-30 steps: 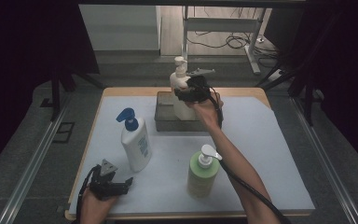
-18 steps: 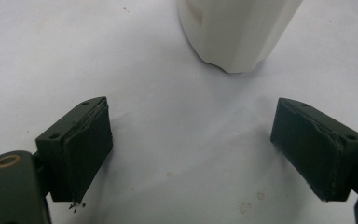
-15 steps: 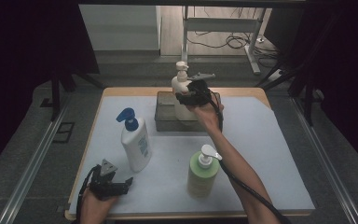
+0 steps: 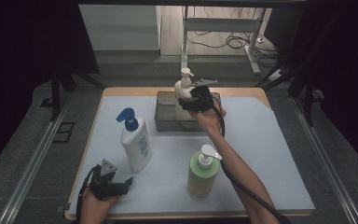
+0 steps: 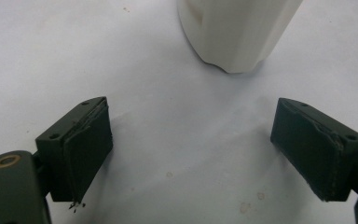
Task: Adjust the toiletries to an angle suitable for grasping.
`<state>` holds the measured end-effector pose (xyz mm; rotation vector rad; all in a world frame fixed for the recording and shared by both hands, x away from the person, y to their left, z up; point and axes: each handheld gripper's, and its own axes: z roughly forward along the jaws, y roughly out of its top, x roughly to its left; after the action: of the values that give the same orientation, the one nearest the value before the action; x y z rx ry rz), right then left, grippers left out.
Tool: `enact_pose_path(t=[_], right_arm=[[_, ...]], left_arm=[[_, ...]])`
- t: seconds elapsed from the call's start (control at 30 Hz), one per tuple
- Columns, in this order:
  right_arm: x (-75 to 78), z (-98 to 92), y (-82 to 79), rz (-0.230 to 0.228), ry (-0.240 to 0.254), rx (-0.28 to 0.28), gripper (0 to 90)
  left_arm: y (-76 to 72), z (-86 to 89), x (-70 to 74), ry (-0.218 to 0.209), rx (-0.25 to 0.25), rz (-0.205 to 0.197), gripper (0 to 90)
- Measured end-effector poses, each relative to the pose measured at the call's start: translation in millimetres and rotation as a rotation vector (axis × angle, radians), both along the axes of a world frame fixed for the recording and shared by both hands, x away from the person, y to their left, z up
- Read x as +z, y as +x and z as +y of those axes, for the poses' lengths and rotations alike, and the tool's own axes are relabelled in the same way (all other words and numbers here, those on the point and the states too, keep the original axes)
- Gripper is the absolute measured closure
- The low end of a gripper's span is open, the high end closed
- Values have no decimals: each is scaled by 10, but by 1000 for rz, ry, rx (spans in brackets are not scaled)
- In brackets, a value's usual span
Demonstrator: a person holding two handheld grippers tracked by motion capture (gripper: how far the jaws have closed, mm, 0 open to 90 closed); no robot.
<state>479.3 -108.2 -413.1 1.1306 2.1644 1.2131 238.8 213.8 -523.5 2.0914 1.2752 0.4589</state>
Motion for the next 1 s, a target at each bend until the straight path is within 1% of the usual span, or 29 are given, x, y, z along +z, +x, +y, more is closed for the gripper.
enact_pose_path(t=[0.13, 0.2, 0.33, 0.4, 0.57, 0.63, 0.67, 0.73, 0.8, 0.9, 1.0], right_arm=[[-22, -11, -17, -1, -4, 3, 369], [-57, -14, -32, 9, -12, 2, 367], [-82, -22, -54, 6, -15, 5, 363], [-86, -38, -69, 14, -27, 15, 358], [-88, -70, -69, 19, -20, 29, 347], [-95, -74, -44, 57, -4, 32, 328], [-94, -78, -31, 73, 3, 26, 324], [-93, -78, -18, 82, 1, 31, 320], [-91, -86, -18, 79, -3, 40, 320], [-95, -110, -42, 70, -24, 48, 309], [-96, -134, -56, 72, -20, 52, 301]], left_arm=[[0, 0, 0, 0, 0, -1, 123], [0, -1, 0, 0, 1, -1, 123], [0, -1, -1, 0, 0, -1, 123], [0, -1, -1, 0, 0, -1, 123], [0, -2, -1, 0, 1, -1, 123], [0, -1, -1, 0, 1, -1, 123], [0, -1, -1, 0, 0, -1, 123], [0, -1, -1, 0, 0, -1, 123], [0, -1, -1, 0, 0, -1, 123], [0, -1, 0, 0, 0, -1, 123], [0, -1, 0, 0, 0, -1, 123]])
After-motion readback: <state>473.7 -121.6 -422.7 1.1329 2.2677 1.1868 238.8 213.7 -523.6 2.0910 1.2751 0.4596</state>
